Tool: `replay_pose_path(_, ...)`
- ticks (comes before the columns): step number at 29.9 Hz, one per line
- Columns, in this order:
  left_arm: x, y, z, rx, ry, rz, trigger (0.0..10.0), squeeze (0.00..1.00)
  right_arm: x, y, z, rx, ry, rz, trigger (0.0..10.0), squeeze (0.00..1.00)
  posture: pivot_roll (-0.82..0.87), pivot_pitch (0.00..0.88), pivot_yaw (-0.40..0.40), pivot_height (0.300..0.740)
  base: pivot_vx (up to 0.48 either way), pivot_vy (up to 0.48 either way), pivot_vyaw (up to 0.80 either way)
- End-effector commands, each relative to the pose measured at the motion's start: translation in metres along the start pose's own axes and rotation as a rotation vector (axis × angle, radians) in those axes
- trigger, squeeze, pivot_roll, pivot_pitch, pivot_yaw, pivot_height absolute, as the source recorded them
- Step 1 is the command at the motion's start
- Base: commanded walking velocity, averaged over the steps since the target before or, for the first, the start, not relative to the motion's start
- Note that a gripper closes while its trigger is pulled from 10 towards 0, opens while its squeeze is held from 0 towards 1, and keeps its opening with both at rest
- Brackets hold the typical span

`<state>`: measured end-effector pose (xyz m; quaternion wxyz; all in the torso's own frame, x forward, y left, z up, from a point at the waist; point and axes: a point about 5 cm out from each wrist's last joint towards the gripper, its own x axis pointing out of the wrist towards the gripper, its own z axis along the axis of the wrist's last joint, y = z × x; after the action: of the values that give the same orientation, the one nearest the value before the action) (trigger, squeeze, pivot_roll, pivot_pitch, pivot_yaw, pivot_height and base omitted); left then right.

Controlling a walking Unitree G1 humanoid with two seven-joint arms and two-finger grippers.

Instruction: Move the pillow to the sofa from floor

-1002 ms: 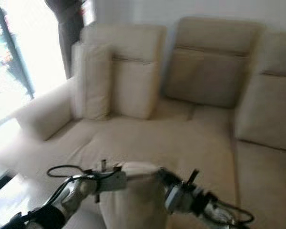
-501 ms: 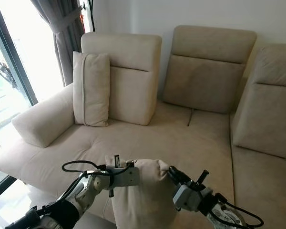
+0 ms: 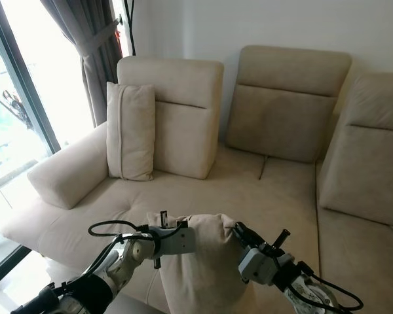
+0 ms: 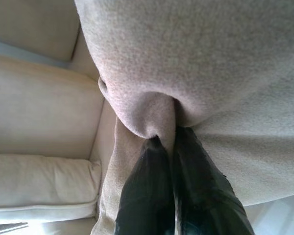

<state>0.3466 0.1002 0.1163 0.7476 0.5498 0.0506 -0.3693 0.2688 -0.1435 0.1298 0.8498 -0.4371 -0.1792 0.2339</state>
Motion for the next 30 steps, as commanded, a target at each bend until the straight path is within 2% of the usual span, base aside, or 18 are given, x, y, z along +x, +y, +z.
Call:
replay_pose_path(1,-0.0007,0.0082,0.0095,0.011,-0.057,0.024,10.0,0.00,0.0029,-0.0082,0.0099,-0.006,-0.042,-0.049,10.0,0.00,0.12,0.000,0.026,0.740,0.000,0.000,0.00)
replay_pose_path(13,-0.0018,0.0142,0.0159,0.008,-0.118,0.056,10.0,0.00,-0.0007,-0.0045,0.0109,0.051,-0.032,-0.057,10.0,0.00,0.12,0.000,0.030,0.740,0.000,0.000,0.00)
replay_pose_path(22,-0.0003,0.0102,0.0165,0.005,-0.125,0.039,10.0,0.00,0.0000,-0.0051,0.0111,0.075,-0.011,-0.076,10.0,0.00,0.11,0.000,0.032,0.740,0.000,0.000,-0.75)
replay_pose_path(25,0.0009,0.0090,0.0163,-0.038,-0.127,0.039,10.0,0.00,0.0003,-0.0062,0.0109,0.080,-0.008,-0.082,10.0,0.00,0.11,0.000,0.034,0.740,0.000,0.000,-0.80)
replay_pose_path(30,0.0014,0.0080,0.0168,-0.042,-0.130,0.034,10.0,0.00,0.0002,-0.0076,0.0113,0.089,-0.011,-0.088,10.0,0.00,0.11,0.000,0.033,0.740,0.000,0.000,-0.64)
